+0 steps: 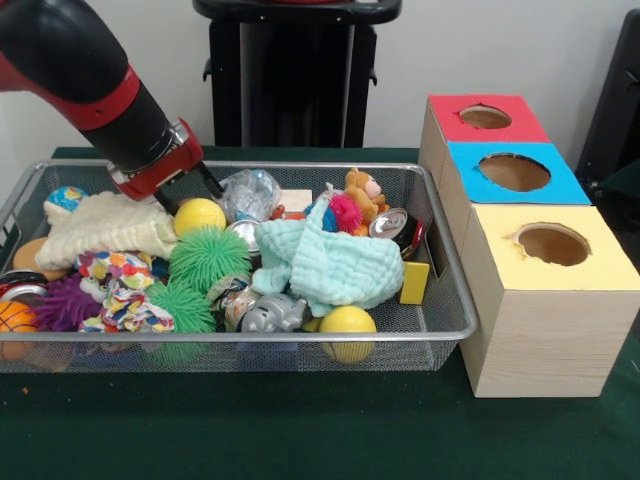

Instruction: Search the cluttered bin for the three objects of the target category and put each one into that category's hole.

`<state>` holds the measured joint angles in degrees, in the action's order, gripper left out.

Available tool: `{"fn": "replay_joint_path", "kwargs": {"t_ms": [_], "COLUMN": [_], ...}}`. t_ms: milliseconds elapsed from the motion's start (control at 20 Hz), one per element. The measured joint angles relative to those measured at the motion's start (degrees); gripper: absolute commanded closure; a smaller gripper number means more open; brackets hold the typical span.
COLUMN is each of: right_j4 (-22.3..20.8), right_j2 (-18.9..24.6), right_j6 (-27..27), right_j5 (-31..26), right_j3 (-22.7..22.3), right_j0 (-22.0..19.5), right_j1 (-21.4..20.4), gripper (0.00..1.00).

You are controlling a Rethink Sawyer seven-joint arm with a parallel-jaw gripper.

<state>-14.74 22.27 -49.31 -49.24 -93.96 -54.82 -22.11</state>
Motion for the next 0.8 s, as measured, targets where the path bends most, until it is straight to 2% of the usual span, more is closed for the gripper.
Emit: {"fn": "replay_joint_path", "kwargs": {"t_ms": [800], "right_j4": [0.0], "right_j2": [-0.1], "right_j6": [0.0], "right_j5": [-0.3], "right_j3": [-0.9], "right_j0": [-0.1], "right_j1": [-1.5], "gripper": [0.0]}}
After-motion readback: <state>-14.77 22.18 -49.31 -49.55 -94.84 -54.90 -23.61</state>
